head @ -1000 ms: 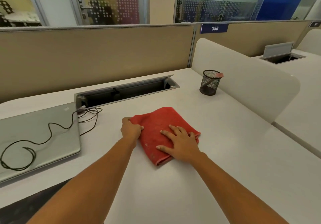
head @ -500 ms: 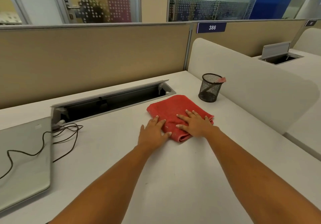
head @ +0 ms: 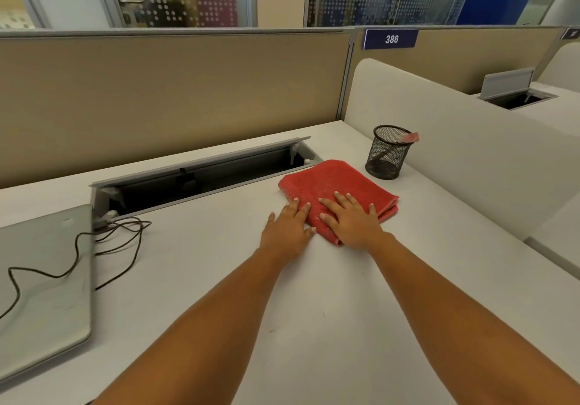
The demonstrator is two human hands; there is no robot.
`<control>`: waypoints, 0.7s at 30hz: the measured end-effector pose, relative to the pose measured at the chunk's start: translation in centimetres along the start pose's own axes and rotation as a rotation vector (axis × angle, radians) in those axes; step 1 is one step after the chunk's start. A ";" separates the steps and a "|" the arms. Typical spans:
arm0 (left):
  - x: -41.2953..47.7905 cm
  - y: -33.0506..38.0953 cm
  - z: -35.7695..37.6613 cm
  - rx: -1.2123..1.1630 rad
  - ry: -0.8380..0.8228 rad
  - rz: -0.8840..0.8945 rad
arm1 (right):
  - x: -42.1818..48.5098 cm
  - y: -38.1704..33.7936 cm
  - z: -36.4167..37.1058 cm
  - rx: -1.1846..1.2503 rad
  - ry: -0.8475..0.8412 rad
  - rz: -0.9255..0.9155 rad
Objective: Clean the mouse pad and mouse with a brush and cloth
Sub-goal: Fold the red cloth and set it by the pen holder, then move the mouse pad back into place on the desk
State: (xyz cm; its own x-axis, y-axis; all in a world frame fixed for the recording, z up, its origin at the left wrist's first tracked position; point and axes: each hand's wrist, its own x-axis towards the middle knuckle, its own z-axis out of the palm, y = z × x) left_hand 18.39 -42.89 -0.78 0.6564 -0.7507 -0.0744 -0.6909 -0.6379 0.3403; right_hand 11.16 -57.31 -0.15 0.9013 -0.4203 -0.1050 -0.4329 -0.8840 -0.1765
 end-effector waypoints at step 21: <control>-20.6 -4.7 -2.5 -0.087 0.364 -0.315 | -19.1 -16.7 5.4 0.599 0.259 -0.213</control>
State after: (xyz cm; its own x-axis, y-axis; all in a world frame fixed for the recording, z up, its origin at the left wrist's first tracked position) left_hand 8.85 -24.01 1.52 0.9036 -0.4045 0.1408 -0.4236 -0.7959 0.4326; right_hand 1.06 -33.39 -0.50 0.9111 -0.3508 0.2165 -0.1139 -0.7190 -0.6857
